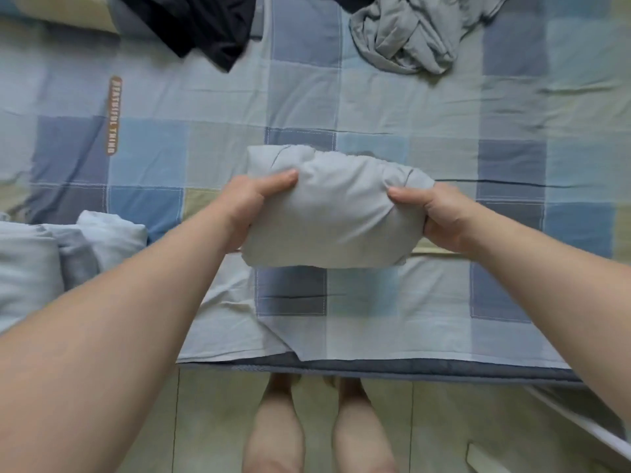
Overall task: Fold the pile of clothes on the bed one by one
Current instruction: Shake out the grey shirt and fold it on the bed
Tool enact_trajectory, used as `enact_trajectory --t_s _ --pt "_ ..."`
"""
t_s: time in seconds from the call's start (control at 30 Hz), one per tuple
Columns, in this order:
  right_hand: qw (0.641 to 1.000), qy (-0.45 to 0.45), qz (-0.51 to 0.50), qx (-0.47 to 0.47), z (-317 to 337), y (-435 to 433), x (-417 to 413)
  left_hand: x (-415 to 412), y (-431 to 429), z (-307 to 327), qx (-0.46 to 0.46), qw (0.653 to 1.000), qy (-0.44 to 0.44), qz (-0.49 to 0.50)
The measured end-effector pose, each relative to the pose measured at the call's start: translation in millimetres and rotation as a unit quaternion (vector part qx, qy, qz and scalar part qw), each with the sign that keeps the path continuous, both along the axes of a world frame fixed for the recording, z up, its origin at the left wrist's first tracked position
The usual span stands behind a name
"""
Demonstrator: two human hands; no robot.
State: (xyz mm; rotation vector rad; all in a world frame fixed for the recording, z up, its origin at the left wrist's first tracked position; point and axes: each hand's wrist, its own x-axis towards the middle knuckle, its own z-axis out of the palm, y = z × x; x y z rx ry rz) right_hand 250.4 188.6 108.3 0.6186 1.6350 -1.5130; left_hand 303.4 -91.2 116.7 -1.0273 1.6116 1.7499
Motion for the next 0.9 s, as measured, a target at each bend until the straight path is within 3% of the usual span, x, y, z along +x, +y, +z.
enact_trajectory --t_s 0.17,0.3,0.37,0.47,0.53,0.67,0.77,0.83,0.9 --pt "0.993 0.104 -0.05 0.002 68 -22 -27 -26 -3 52 -0.046 0.99 0.098 0.09" --pt "0.991 0.073 -0.078 0.08 34 -25 -2 3 4 19 -0.092 0.986 0.093 0.101" --pt "0.989 0.031 -0.064 0.128 -5 -21 32 36 6 -23 -0.123 0.989 0.039 0.077" --pt "0.979 -0.037 -0.032 0.199 -62 -14 88 87 11 -80 -0.193 0.974 -0.116 0.016" --pt "0.973 -0.049 -0.031 0.222 -83 -13 109 108 15 -102 -0.234 0.96 -0.152 -0.024" --pt "0.959 0.031 -0.013 0.281 -93 -20 111 113 23 -106 -0.357 0.928 -0.098 -0.044" --pt "0.949 0.072 0.018 0.308 -98 -24 104 107 32 -96 -0.431 0.896 0.035 -0.102" --pt "0.943 0.092 0.054 0.315 -105 -26 97 99 36 -97 -0.415 0.896 0.063 -0.148" --pt "0.946 0.097 0.074 0.302 -114 -28 90 91 34 -112 -0.361 0.923 0.029 -0.132"
